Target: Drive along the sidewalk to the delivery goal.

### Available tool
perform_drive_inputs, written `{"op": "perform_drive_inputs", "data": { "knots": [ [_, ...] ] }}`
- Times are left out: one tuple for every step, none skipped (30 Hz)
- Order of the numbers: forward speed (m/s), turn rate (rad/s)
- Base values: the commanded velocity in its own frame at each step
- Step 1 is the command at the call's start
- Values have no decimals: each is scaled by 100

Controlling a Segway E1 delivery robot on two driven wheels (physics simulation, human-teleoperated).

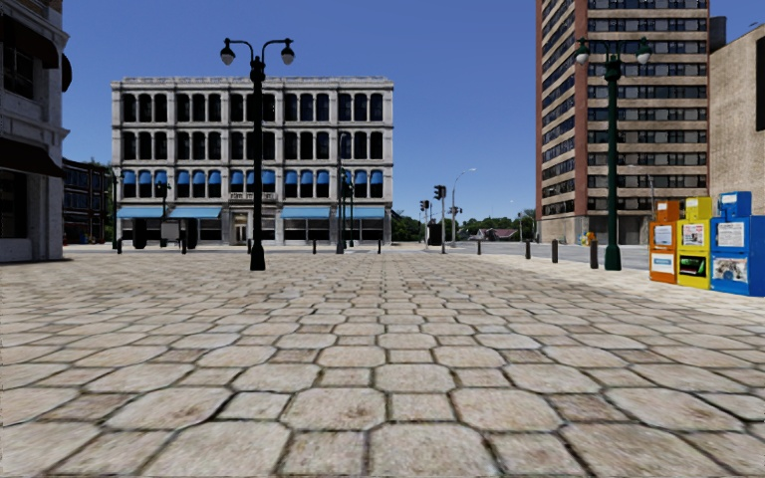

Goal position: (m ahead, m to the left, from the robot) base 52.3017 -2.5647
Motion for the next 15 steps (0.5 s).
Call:
{"op": "perform_drive_inputs", "data": {
  "knots": [
    [193,0],
    [193,0],
    [193,0],
    [193,0],
    [193,0],
    [193,0],
    [193,0],
    [193,0],
    [193,0],
    [193,0],
    [193,0],
    [193,0],
    [193,0],
    [193,0],
    [193,0]
  ]
}}
